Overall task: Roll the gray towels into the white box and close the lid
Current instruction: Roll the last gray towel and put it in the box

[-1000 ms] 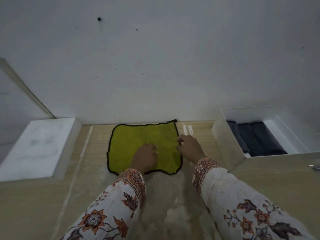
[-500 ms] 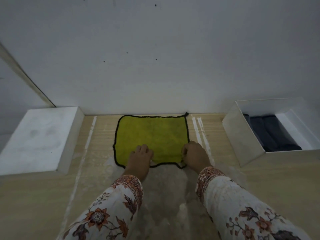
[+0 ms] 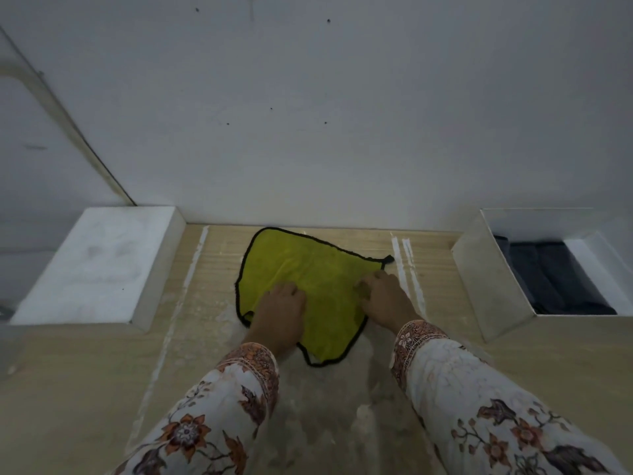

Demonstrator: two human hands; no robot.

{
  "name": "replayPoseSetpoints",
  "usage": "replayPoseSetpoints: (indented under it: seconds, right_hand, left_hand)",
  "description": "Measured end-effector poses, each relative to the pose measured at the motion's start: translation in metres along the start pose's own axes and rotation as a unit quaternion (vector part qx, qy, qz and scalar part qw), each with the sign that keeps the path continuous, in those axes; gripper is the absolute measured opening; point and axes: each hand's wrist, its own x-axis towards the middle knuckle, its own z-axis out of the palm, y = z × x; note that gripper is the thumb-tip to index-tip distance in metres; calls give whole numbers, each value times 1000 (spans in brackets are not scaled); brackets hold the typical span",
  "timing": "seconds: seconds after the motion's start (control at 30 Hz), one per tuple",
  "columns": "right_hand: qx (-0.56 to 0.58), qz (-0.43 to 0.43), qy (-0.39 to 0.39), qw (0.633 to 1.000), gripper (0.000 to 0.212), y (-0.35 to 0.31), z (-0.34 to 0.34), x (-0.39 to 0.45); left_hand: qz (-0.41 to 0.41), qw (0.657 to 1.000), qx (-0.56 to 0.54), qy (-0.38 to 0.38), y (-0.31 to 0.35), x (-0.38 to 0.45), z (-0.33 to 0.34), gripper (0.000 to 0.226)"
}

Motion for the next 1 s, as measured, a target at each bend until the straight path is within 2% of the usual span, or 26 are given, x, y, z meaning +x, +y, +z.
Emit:
replayPoseSetpoints:
  seconds: [0.1,0.23,0.27,0.37,0.43,0.5,0.6,0.77,0.87,0.93,1.0]
  right_hand:
    - [-70,-14,-44,996,44,6,2,0]
    - [-109,-36,-25,993,49,10,7,-6]
    - [-127,-39,-11,991,48,12,7,-7]
    - [-212,-43,20,976,33,16,6,-7]
    - [-219,-47,34,974,24,18,6,-6]
    - [-168,-51,41,984,18,16,4,-7]
    - [-77,-71,72,992,10,4,-9,-6]
    - [49,-116,131,983,10,-35,-51,3]
    - [113,-145,158,970,12,-62,-84,5]
    - [141,-148,153,967,24,-76,-112,2]
    - [166,-142,107,970,41,-87,-141,-2]
  left_hand:
    - [17,1000,-15,8,37,2,13,32]
    - [5,998,-10,-62,69,-3,33,67]
    - [0,998,2,-61,71,-3,35,66]
    - [-8,999,8,-36,70,-1,38,38]
    - [-13,999,0,-38,66,0,35,32]
    - [-41,997,-51,-30,61,1,28,27]
    - [-108,979,-165,41,49,4,6,20]
    - [-150,929,-277,196,29,11,-52,17]
    - [-151,897,-323,262,22,18,-93,17]
    - [-143,885,-332,292,14,22,-117,21]
    - [-142,879,-331,313,4,23,-138,23]
